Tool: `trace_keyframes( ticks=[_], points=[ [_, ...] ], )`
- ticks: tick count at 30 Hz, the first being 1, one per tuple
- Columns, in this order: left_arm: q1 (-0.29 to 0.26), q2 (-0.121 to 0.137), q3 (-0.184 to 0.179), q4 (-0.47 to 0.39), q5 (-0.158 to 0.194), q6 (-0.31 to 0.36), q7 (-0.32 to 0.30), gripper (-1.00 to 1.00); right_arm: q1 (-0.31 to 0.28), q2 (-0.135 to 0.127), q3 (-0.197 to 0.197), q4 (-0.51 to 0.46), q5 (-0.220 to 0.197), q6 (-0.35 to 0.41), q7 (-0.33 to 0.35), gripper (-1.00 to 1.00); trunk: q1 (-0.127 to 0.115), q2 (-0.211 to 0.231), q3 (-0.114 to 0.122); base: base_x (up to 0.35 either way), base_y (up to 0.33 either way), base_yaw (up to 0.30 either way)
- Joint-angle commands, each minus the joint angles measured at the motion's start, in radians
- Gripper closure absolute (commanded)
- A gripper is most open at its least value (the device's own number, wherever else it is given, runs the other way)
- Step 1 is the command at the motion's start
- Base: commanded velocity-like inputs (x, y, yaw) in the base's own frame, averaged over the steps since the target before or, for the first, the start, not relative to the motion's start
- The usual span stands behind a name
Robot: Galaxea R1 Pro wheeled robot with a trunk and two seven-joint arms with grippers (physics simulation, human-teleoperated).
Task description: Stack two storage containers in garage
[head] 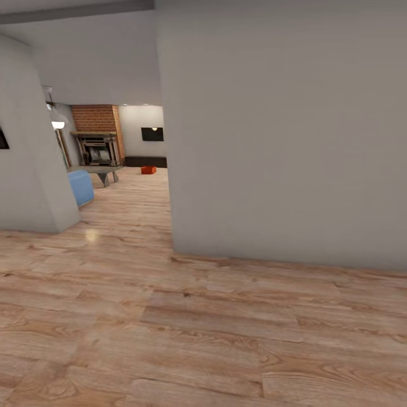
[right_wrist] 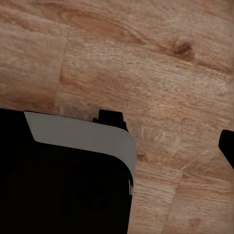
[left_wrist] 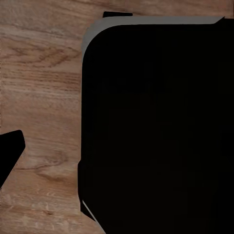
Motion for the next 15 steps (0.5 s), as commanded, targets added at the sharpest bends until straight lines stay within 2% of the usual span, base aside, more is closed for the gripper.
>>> trace_keyframes(
  ticks=[1, 15],
  points=[
    [0.000, 0.000, 0.001, 0.000, 0.004, -0.001, 0.001, -1.00, -0.001, 0.000, 0.009, 0.002, -0.008, -0.005, -0.001, -1.00, 0.000, 0.000, -0.001, 0.221, 0.000, 0.000],
    [0.000, 0.000, 0.001, 0.000, 0.004, -0.001, 0.001, -1.00, -0.001, -0.001, 0.007, 0.002, -0.008, -0.005, -0.001, -1.00, 0.000, 0.000, -0.001, 0.221, 0.000, 0.000]
  ],
)
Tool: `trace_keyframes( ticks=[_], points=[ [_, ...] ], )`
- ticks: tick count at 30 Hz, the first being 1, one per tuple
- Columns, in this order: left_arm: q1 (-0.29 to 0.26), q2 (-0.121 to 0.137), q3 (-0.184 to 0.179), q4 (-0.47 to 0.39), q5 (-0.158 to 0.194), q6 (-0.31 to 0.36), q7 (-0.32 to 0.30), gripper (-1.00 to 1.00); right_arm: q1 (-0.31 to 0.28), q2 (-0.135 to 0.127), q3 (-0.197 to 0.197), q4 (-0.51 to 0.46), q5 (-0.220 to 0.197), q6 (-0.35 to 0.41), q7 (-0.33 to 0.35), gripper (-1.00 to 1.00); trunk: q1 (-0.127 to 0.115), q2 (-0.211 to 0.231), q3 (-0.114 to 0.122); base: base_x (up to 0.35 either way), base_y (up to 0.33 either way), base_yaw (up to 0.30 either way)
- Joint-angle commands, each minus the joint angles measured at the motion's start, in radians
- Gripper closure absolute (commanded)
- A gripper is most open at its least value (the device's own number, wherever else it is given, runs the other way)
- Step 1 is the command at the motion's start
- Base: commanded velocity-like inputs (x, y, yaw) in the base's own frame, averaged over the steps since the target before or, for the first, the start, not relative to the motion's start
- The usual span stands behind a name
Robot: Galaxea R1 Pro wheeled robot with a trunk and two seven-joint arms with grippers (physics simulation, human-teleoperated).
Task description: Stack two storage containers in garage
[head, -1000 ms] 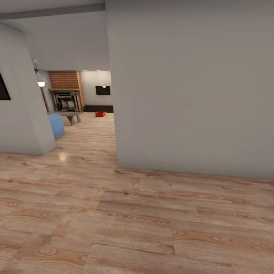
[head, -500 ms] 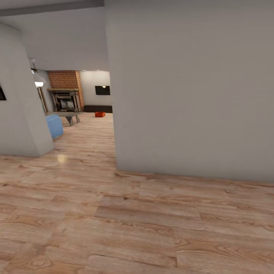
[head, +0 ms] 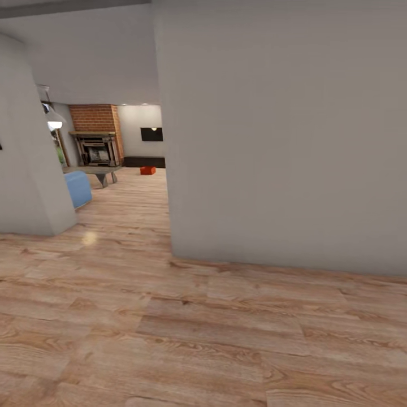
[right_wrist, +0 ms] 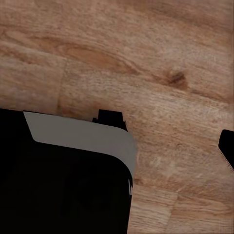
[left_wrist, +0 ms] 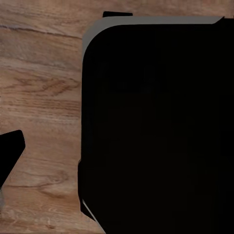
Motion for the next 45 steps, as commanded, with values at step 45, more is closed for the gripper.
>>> trace_keyframes(
  ticks=[45],
  points=[
    [0.000, -0.001, 0.002, 0.000, 0.004, -0.002, 0.001, -1.00, -0.001, 0.004, 0.007, 0.002, -0.008, -0.003, 0.001, -1.00, 0.000, 0.000, -0.002, 0.205, 0.000, 0.013]
  ],
)
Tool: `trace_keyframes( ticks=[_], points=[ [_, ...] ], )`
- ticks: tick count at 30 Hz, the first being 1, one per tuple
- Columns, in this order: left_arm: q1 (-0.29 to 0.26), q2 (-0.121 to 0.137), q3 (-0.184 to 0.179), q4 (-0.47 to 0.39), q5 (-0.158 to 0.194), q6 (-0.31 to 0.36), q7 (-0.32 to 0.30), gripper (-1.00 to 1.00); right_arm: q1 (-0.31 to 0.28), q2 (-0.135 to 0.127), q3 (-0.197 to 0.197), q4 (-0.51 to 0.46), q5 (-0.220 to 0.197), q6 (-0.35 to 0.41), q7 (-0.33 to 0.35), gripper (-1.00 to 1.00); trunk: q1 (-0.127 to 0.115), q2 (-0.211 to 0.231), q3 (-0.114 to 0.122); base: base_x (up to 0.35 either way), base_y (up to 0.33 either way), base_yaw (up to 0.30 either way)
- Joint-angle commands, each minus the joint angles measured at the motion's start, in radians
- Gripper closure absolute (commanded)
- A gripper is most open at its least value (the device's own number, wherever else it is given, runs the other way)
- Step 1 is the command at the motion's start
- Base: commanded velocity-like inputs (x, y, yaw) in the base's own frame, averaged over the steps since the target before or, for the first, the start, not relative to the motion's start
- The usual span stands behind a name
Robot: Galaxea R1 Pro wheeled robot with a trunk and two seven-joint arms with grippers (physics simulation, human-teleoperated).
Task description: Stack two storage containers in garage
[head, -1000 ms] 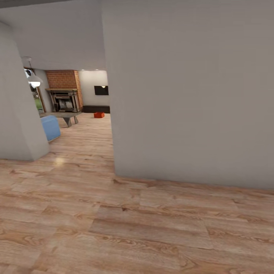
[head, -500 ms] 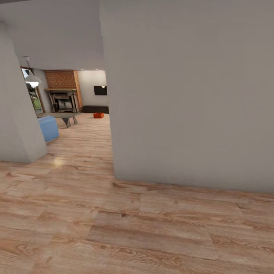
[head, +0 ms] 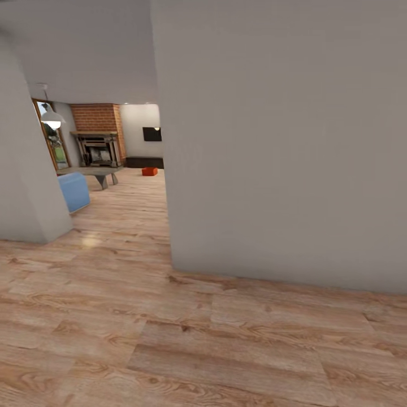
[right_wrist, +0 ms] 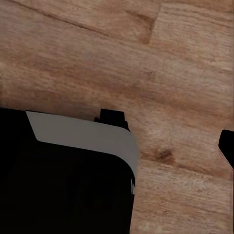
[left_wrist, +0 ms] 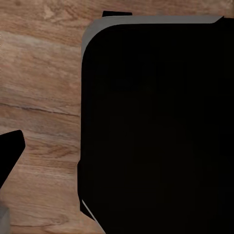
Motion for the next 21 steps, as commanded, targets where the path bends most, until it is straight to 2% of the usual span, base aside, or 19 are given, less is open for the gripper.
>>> trace_keyframes(
  ticks=[1, 8, 18, 21],
  points=[
    [0.000, 0.000, 0.001, 0.000, 0.004, -0.002, 0.001, -1.00, -0.001, 0.000, 0.009, 0.002, -0.008, -0.005, 0.001, -1.00, 0.000, 0.000, -0.001, 0.200, 0.000, 0.186],
    [0.000, 0.001, 0.002, 0.000, 0.004, -0.002, 0.001, -1.00, -0.001, 0.000, 0.008, 0.002, -0.009, -0.005, 0.005, -1.00, 0.000, 0.000, -0.002, 0.153, 0.000, 0.125],
    [0.000, 0.001, 0.001, 0.000, 0.004, -0.002, 0.001, -1.00, -0.001, 0.001, 0.007, 0.002, -0.014, 0.003, 0.008, -1.00, 0.000, 0.000, -0.002, 0.013, 0.000, 0.015],
    [0.000, 0.001, 0.001, 0.000, 0.004, -0.002, 0.001, -1.00, -0.001, 0.000, 0.007, 0.002, -0.011, 0.003, 0.008, -1.00, 0.000, 0.000, -0.002, 0.001, 0.000, 0.169]
  ],
)
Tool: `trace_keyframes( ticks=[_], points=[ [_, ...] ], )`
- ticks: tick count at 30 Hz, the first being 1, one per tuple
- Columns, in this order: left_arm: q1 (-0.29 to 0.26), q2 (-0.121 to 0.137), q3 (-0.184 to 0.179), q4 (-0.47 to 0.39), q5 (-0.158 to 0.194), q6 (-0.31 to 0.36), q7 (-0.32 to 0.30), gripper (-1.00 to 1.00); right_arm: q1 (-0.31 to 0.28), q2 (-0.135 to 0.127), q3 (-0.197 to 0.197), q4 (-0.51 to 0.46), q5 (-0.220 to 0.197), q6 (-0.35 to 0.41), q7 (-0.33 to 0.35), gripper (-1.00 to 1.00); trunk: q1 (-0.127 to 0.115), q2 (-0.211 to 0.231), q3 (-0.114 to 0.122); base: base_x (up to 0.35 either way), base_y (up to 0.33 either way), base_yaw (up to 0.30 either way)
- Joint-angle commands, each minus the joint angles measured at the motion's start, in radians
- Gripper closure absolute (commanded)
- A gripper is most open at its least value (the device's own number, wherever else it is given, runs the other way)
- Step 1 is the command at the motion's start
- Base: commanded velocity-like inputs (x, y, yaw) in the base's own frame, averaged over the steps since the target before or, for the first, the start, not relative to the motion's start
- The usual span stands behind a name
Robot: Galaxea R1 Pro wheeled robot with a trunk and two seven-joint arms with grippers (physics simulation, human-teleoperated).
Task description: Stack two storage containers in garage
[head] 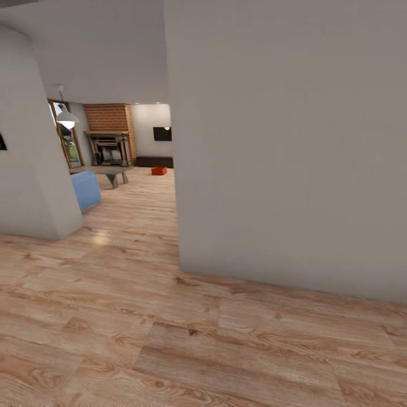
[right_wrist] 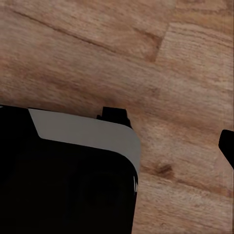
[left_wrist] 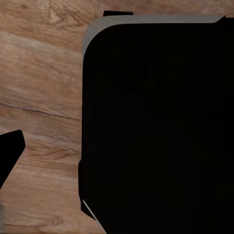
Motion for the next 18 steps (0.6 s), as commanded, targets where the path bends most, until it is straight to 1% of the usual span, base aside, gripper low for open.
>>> trace_keyframes(
  ticks=[1, 18],
  points=[
    [0.000, 0.000, 0.001, 0.000, 0.004, -0.002, 0.001, -1.00, -0.001, 0.000, 0.008, 0.002, -0.008, -0.005, 0.000, -1.00, 0.000, 0.000, -0.001, 0.000, 0.000, 0.232],
    [0.000, 0.000, 0.001, 0.000, 0.004, -0.002, 0.001, -1.00, -0.001, 0.001, 0.008, 0.002, -0.009, -0.012, -0.002, -1.00, 0.000, 0.000, -0.001, 0.000, 0.000, 0.280]
  ],
)
